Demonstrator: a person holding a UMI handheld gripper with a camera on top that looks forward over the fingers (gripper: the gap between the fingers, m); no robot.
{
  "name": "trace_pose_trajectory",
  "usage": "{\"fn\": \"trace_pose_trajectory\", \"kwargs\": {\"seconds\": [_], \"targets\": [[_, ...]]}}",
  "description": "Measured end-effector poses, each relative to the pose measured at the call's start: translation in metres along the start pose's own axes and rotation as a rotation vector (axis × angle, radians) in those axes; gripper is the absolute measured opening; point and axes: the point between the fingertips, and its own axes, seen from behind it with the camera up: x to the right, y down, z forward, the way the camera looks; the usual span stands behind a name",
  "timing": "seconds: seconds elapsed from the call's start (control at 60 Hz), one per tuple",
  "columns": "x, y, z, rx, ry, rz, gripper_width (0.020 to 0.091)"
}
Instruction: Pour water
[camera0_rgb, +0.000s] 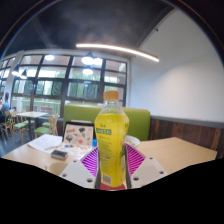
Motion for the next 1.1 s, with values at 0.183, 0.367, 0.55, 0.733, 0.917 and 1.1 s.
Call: {"fn": "trace_pose_trajectory", "kwargs": {"seconds": [0.183,0.367,0.55,0.733,0.917,1.1], "targets": [[-0.023,0.054,0.021,-0.135,-0.047,0.073,0.0350],[-0.013,0.059,0.019,-0.106,-0.049,0.089,0.0353],[-0.012,0.060,0.016,-0.097,-0.050,0.098,0.0408],[-0.013,0.055,0.007,-0.119,-0.052,0.070,0.0765],[-0.018,0.018,-0.056,-0.101,-0.049,0.059,0.0828],[-0.042,-0.025,-0.167,-0.086,-0.076,0.078,0.0835]]}}
